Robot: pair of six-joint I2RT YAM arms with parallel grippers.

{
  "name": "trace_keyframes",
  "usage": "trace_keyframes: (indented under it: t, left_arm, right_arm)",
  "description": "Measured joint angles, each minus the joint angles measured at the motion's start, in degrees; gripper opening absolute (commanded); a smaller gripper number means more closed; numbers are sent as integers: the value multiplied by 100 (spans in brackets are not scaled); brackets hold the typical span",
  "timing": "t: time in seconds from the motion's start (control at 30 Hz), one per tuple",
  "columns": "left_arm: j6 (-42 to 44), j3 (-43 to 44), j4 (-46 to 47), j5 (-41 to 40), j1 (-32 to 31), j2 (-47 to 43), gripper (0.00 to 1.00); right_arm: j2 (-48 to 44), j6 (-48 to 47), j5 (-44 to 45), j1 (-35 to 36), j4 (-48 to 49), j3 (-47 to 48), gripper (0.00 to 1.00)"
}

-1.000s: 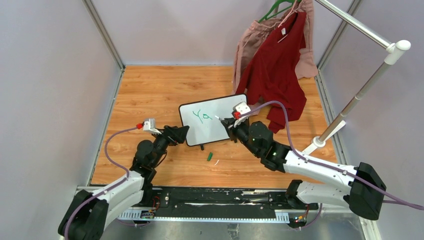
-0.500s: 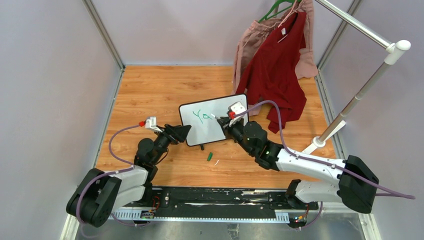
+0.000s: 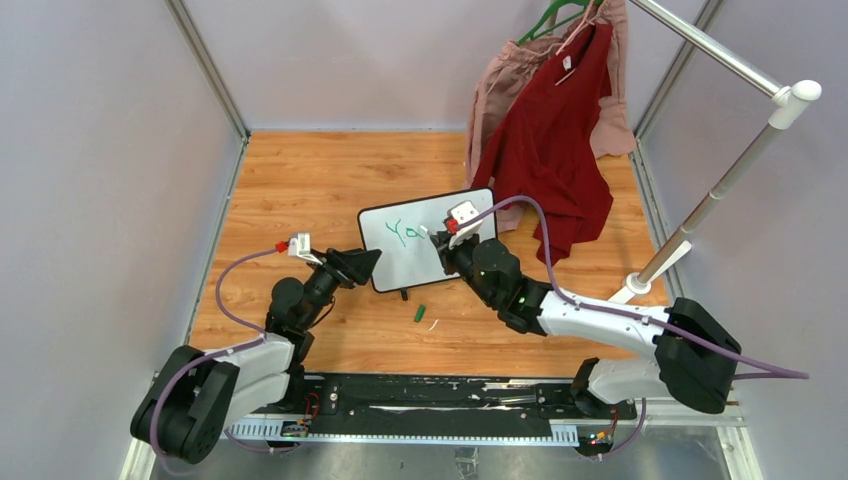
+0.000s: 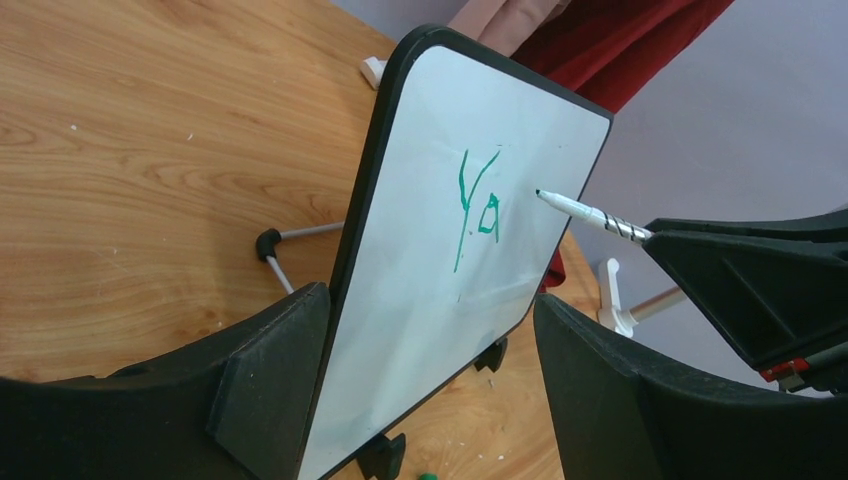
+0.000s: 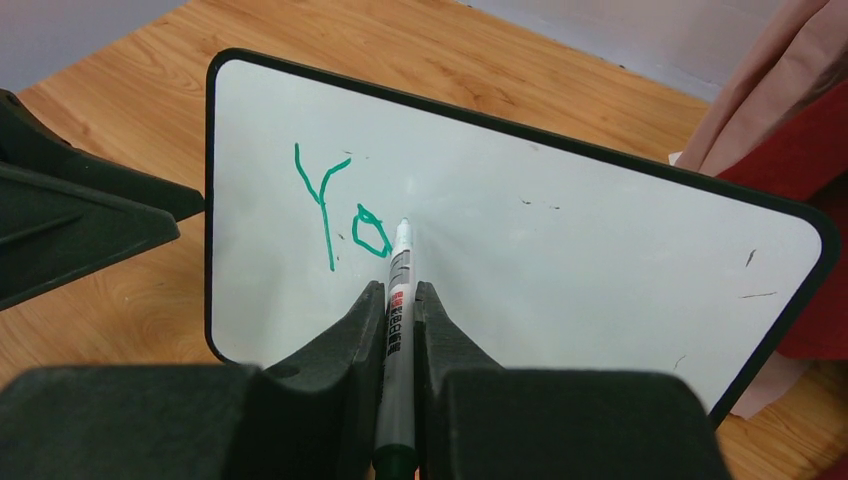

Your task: Write a sentence on the whiteboard

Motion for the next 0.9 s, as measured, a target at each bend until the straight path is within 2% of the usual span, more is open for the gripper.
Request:
trace_keyframes:
  t: [0.27, 0.9]
  left_arm:
    - [48, -2, -240, 33, 26, -330, 79]
    - [48, -4, -356, 146, 28, -413, 78]
  right_arm:
    - [186, -15, 136, 0, 46, 144, 0]
    - [319, -13, 240, 0, -66, 166, 0]
